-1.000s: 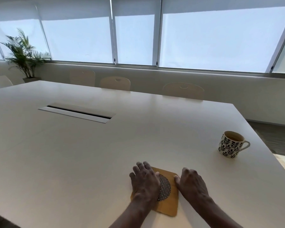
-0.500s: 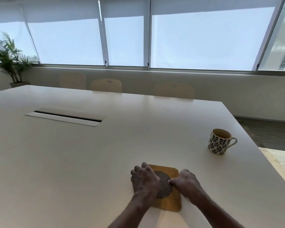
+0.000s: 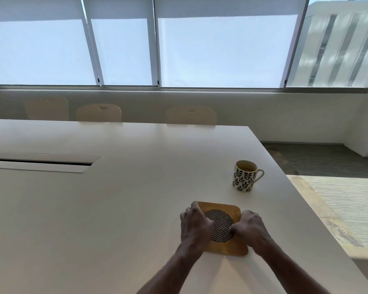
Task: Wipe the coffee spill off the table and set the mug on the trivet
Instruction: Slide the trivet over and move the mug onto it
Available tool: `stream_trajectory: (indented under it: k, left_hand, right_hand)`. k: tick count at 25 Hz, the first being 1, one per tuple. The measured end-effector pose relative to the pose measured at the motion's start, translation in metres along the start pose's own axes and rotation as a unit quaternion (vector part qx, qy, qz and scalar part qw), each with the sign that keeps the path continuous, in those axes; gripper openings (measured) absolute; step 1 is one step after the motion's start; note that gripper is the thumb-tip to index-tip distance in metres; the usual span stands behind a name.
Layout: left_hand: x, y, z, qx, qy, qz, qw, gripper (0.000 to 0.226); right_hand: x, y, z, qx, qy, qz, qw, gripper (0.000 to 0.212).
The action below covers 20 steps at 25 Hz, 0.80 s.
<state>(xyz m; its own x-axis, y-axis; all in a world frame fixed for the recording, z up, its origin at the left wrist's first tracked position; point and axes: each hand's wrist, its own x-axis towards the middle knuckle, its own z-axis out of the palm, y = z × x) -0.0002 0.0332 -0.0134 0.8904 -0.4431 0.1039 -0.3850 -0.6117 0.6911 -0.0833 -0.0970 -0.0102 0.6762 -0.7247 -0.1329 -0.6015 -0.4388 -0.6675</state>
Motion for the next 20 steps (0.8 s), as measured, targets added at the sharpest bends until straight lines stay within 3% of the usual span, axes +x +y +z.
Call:
stream_trajectory:
  k: [10,20]
  left_hand:
    - [-0.002,0.03,0.038,-0.013,-0.052,0.019,0.998,0.055]
    - [0.0,0.032,0.044,0.033,-0.058,0.042,0.997,0.053]
  right_hand:
    - [0.004,0.039,-0.034,-0.032,0.018,0.002,0.999,0.018]
    - [0.008,0.043,-0.034,-0.052,0.0,0.015,0.999,0.036]
